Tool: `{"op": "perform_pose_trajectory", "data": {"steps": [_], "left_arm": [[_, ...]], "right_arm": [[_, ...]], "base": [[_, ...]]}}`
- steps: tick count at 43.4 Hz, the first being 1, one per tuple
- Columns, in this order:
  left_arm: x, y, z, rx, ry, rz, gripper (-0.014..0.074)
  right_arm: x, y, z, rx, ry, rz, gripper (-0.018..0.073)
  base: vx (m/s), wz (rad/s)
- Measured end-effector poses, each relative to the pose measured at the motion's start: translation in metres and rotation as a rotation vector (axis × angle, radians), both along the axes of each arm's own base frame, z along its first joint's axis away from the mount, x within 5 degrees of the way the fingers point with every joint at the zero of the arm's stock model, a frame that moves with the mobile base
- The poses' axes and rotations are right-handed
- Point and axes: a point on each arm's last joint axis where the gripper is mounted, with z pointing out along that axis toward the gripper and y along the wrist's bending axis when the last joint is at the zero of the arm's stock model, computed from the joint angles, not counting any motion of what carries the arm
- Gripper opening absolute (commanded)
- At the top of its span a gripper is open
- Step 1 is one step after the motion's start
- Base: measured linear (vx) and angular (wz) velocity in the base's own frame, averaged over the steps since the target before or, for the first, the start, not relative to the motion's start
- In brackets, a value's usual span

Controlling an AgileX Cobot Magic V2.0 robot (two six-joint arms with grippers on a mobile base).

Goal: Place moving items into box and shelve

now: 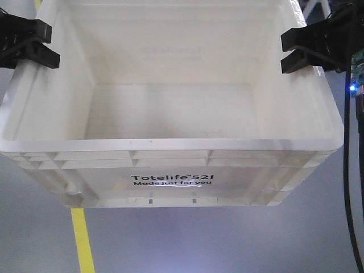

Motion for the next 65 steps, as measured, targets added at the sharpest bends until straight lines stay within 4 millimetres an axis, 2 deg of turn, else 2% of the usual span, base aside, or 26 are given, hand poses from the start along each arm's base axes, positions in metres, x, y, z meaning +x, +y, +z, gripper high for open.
{"op": "perform_pose_trajectory", "data": {"steps": [37,65], "left_arm": [[-0.0005,0.0000,-0.0003,0.001,0.006,-0.002,-0.0003],[-0.0007,0.0000,-0.0003,0.001,0.007,-0.003,-0.0003]], "right_arm": [[0.0000,0.0001,0.0000,0.001,0.000,0.000,0.0000],[-0.0002,0.0001,-0.0001,0.001,0.003,0.001,0.0000]], "base": [[0.25,0.56],[0.37,0.18]]}}
